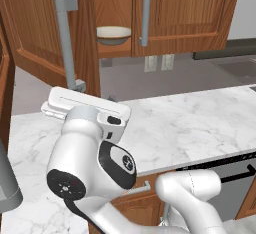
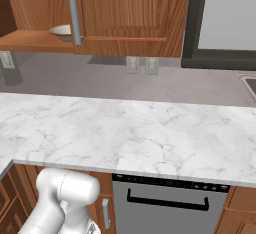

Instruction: Pick the mug and place it in the sink. Pick the bowl and place it in the open cabinet and then close the cabinet.

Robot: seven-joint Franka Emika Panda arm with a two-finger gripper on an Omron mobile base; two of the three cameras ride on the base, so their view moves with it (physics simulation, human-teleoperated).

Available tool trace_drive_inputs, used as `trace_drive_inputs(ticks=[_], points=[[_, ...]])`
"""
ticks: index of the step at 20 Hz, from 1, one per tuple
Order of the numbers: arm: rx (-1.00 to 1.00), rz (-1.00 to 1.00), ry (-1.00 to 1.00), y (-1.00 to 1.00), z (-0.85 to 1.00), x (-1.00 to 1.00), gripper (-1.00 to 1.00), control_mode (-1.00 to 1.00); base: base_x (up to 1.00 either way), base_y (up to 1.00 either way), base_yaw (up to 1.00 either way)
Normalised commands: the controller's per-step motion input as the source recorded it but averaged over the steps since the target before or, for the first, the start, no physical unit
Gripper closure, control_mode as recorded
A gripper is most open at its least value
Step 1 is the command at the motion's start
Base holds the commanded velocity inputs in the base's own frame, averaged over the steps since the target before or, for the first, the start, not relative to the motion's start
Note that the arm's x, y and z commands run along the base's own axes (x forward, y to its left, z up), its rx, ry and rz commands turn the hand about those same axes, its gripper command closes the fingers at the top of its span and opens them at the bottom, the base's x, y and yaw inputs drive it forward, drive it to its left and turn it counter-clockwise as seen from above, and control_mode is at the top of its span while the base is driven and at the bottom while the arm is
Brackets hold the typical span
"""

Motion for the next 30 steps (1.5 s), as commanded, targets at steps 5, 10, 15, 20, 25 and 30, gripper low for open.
trace_drive_inputs(ticks=[5, 10, 15, 20, 25, 30], points=[[0.00, -0.04, 0.03, -0.03, -0.15, 0.40, -1.00, -1.00, 0.00, 0.00, 0.00], [0.00, -0.04, 0.02, -0.10, -0.09, 0.41, -1.00, -1.00, 0.00, 0.00, 0.00], [0.00, -0.01, 0.01, -0.28, -0.01, 0.40, -1.00, -1.00, 0.00, 0.00, 0.00], [0.00, 0.00, 0.00, -0.28, 0.00, 0.29, -1.00, -1.00, 0.00, 0.00, 0.00], [0.00, 0.00, 0.00, -0.29, -0.02, 0.39, -1.00, -1.00, 0.00, 0.00, 0.00], [0.00, 0.01, 0.00, -0.12, 0.00, 0.44, -1.00, -1.00, 0.00, 0.00, 0.00]])
